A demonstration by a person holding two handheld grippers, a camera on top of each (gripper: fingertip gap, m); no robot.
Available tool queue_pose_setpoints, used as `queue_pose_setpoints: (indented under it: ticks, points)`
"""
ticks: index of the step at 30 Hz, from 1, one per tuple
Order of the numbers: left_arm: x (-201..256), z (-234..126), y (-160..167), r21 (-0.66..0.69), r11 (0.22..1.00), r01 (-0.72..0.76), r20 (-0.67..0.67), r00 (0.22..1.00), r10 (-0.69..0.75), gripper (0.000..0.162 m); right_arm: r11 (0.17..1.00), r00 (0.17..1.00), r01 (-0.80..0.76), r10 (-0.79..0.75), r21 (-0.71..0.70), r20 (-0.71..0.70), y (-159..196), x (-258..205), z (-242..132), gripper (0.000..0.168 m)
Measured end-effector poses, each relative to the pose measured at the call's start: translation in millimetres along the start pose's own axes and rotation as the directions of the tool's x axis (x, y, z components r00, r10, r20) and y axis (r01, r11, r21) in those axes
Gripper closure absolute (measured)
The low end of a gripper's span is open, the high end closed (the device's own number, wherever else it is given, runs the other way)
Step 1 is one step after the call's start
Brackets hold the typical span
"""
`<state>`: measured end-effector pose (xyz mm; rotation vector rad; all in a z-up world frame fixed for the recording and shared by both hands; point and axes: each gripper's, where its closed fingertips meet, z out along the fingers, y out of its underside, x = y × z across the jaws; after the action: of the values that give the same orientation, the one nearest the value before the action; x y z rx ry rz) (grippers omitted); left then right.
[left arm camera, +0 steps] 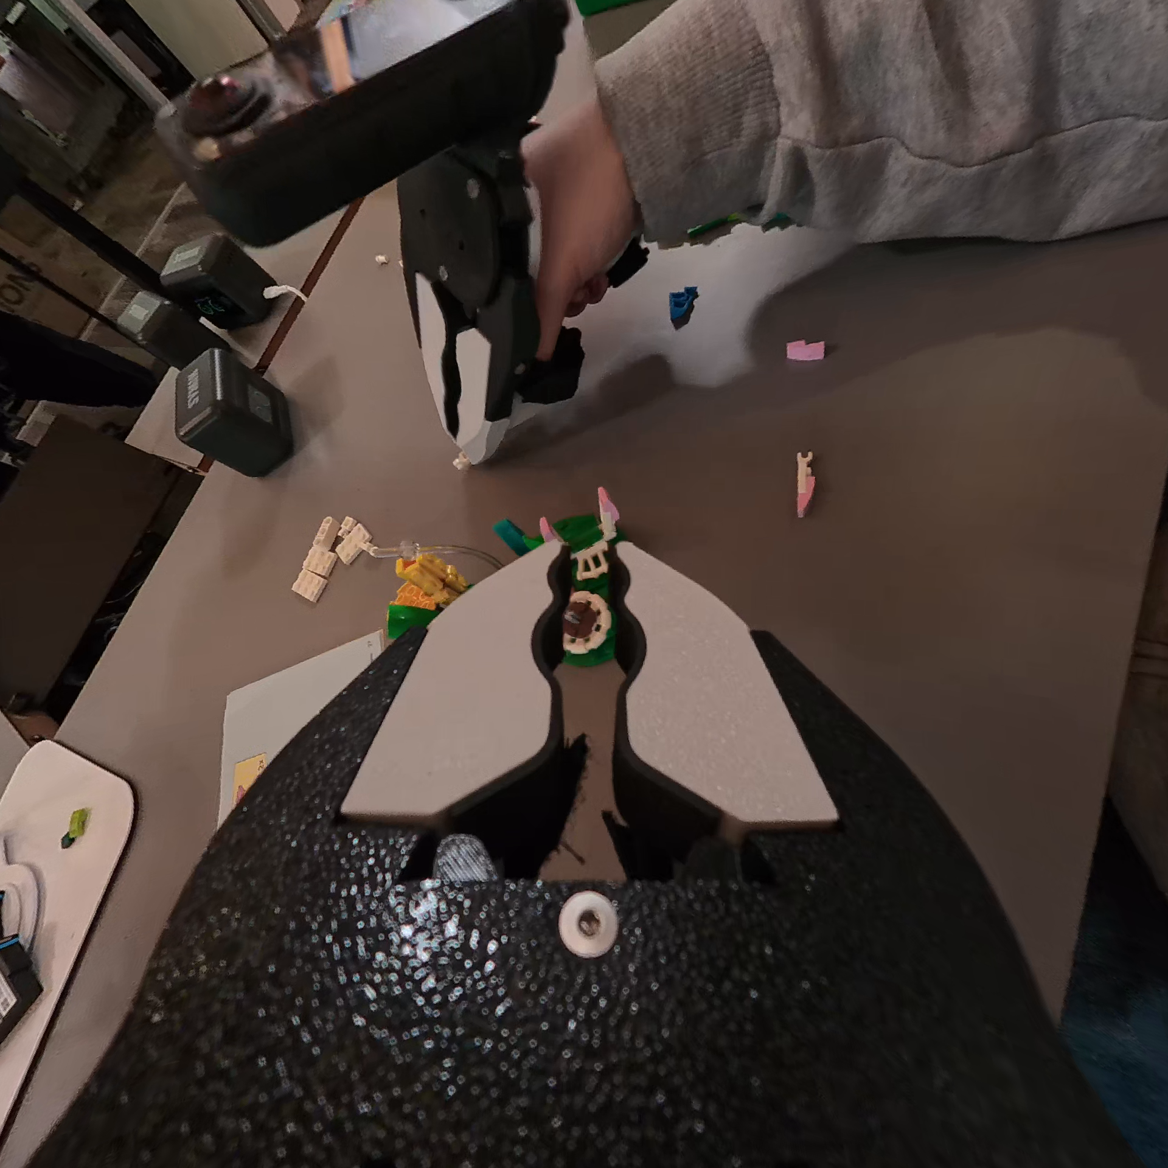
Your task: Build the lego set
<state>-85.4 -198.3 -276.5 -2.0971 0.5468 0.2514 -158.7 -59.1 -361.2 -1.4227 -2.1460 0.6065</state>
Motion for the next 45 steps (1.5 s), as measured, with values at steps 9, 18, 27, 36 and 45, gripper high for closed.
queue_pose_setpoints:
  ticks: [9,18,27,36,45]
  points:
    - [-18.2,2.4,-31.0,0.211,0.974,0.080,0.118,0.987,-0.106,0.150,0.499,0.686,0.725,-0.462,0.474,-0.563,-51.2,-58.1,-115.5,0.162]
    - [18.2,24.9,-61.0,0.329,0.939,0.101,0.024,0.993,-0.115,0.139,0.283,0.366,0.925,-0.498,0.252,-0.786,-22.7,-110.2,-162.0,0.162]
    - [43.1,28.1,-71.3,0.372,0.914,0.164,-0.121,0.985,-0.127,0.151,0.228,0.199,0.969,-0.507,0.092,-0.839,-8.4,-121.7,-172.3,0.163]
    - [55.4,18.3,-81.8,0.439,0.873,0.212,-0.242,0.964,-0.112,0.152,0.154,0.059,0.988,-0.507,-0.023,-0.860,-4.5,-131.0,-179.1,0.162]
    - [53.1,15.0,-81.9,0.465,0.879,0.101,-0.161,0.987,-0.028,0.157,0.136,0.021,0.989,-0.494,-0.053,-0.869,-5.0,-134.9,-179.8,0.155]
